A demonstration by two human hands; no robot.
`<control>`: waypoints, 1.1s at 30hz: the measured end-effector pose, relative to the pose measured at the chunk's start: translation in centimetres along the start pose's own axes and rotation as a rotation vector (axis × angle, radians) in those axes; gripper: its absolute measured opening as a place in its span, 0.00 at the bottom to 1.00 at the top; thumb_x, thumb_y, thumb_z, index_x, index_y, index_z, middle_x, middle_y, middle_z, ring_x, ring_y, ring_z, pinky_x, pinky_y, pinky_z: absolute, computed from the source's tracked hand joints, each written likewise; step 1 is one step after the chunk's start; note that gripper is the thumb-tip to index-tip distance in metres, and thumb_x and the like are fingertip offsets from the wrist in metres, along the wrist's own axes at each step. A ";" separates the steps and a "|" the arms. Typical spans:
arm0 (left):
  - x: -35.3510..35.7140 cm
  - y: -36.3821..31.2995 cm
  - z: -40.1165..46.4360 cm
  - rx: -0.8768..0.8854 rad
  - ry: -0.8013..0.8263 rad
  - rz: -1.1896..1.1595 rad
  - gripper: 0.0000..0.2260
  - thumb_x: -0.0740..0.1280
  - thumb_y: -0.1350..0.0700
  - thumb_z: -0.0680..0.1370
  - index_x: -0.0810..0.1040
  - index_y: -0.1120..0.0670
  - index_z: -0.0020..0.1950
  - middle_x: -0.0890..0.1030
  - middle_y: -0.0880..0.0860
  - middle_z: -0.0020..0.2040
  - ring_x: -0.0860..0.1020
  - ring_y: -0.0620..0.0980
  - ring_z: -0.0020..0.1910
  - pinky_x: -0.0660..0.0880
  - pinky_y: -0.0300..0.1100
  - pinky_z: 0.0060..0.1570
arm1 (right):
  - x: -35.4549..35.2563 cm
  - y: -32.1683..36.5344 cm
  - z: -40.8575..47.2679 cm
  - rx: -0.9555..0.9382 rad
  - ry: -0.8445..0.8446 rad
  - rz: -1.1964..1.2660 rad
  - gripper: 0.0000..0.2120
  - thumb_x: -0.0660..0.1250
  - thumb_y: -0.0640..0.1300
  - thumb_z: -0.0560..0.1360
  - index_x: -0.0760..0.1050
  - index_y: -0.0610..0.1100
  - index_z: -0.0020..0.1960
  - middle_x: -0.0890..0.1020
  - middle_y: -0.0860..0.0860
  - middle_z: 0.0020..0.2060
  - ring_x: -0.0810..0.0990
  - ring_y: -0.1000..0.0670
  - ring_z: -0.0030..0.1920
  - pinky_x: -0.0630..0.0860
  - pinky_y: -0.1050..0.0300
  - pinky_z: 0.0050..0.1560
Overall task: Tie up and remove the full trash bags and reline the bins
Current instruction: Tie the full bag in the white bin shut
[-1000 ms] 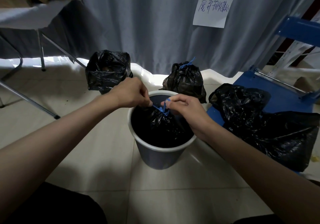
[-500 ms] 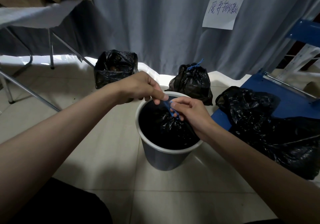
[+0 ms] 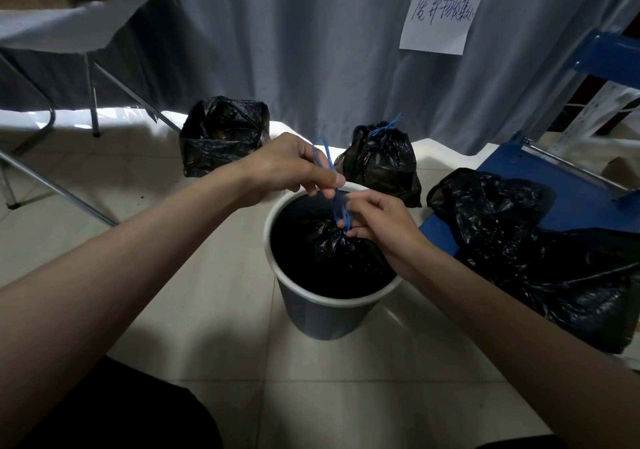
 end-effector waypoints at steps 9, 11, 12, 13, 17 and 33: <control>-1.3 1.3 0.0 -0.018 -0.078 0.008 0.12 0.76 0.54 0.72 0.83 0.65 0.41 0.81 0.50 0.32 0.73 0.42 0.29 0.66 0.36 0.34 | -1.3 0.5 -0.3 -0.022 0.066 -0.239 0.12 0.66 0.34 0.74 0.77 0.43 0.56 0.75 0.48 0.36 0.72 0.53 0.35 0.70 0.60 0.35; -1.4 1.6 0.1 -0.021 -0.085 0.012 0.12 0.76 0.55 0.72 0.83 0.65 0.41 0.81 0.51 0.32 0.73 0.42 0.29 0.67 0.37 0.34 | -1.1 0.9 -0.5 -0.055 0.115 -0.353 0.14 0.64 0.30 0.74 0.77 0.43 0.55 0.75 0.48 0.38 0.72 0.52 0.35 0.71 0.60 0.34; -1.5 1.6 0.1 -0.020 -0.086 0.014 0.12 0.76 0.55 0.72 0.83 0.65 0.40 0.81 0.51 0.32 0.73 0.42 0.29 0.67 0.37 0.34 | -1.0 1.1 -0.5 -0.079 0.136 -0.402 0.14 0.63 0.28 0.73 0.77 0.43 0.53 0.75 0.48 0.39 0.73 0.52 0.35 0.72 0.60 0.34; -1.5 1.8 0.1 -0.020 -0.087 0.017 0.11 0.75 0.56 0.72 0.83 0.64 0.40 0.81 0.51 0.32 0.73 0.42 0.29 0.66 0.37 0.33 | -0.9 1.2 -0.5 -0.104 0.156 -0.439 0.15 0.63 0.26 0.72 0.76 0.44 0.50 0.75 0.48 0.40 0.73 0.51 0.36 0.73 0.60 0.35; -1.4 2.0 0.0 -0.026 -0.082 0.031 0.09 0.75 0.57 0.73 0.83 0.62 0.38 0.82 0.52 0.32 0.73 0.42 0.27 0.65 0.37 0.32 | -0.2 1.0 -0.9 -0.197 0.281 -0.554 0.19 0.62 0.24 0.69 0.74 0.47 0.47 0.75 0.48 0.40 0.74 0.49 0.38 0.74 0.58 0.40; -1.6 1.6 -0.5 -0.018 -0.085 0.036 0.07 0.75 0.57 0.73 0.83 0.57 0.36 0.83 0.53 0.34 0.73 0.43 0.30 0.66 0.38 0.34 | 0.7 2.5 -2.0 -0.425 0.174 -0.646 0.12 0.74 0.31 0.69 0.73 0.42 0.44 0.77 0.53 0.35 0.72 0.59 0.31 0.69 0.70 0.35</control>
Point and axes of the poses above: each hand's wrist, its own z-axis towards the middle knuckle, its own x-axis out of the palm, y = z × x, the point moved 7 cm from there along z, towards the middle knuckle
